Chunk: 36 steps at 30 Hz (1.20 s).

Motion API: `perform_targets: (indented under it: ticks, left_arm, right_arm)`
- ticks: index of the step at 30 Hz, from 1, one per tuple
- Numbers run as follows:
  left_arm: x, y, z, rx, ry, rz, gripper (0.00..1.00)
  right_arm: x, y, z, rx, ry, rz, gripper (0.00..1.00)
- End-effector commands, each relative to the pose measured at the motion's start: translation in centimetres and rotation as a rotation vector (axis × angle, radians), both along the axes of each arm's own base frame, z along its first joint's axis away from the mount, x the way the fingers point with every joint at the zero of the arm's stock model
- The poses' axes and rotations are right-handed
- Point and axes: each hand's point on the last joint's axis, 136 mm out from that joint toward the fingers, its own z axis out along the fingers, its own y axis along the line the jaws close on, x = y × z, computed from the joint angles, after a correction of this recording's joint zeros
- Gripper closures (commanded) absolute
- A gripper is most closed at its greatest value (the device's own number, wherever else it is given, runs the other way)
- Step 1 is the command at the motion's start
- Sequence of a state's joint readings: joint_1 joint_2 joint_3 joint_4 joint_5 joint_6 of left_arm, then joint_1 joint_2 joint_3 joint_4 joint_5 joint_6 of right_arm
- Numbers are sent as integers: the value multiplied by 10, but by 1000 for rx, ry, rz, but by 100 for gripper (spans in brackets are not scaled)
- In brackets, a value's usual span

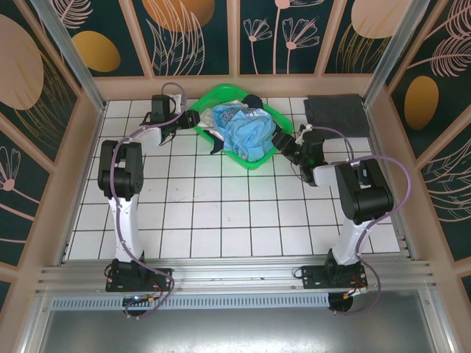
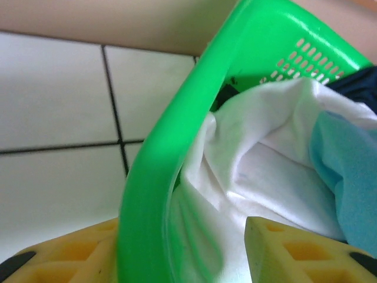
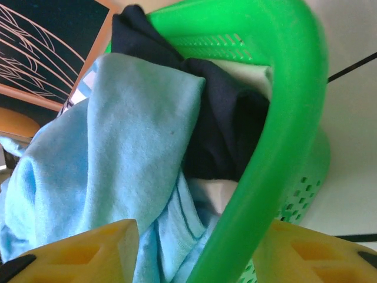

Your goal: Fold and stack the t-shirts

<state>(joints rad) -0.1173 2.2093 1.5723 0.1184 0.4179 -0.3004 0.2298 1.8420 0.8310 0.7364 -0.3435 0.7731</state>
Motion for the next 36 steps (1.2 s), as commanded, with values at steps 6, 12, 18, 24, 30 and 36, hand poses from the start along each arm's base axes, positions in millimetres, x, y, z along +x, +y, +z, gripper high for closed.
perform_targets:
  ticks: [6, 12, 18, 24, 30, 36]
  left_arm:
    - [-74, 38, 18, 94, 65, 145, 51]
    - [-122, 91, 20, 295, 171, 359, 15]
    - [-148, 73, 106, 277, 26, 396, 12]
    - [-166, -86, 128, 271, -51, 94, 21]
    - [-171, -216, 89, 369, -18, -104, 23]
    - [-161, -262, 44, 471, 34, -136, 26]
  right_arm:
    - [30, 40, 7, -8, -9, 130, 53]
    - [34, 71, 5, -63, 26, 200, 50]
    - [30, 35, 29, -194, 19, 117, 29]
    - [-10, -60, 30, -243, 63, -77, 17]
    - [-62, -141, 12, -236, 110, -252, 14]
    - [-82, -167, 3, -214, 121, -288, 14]
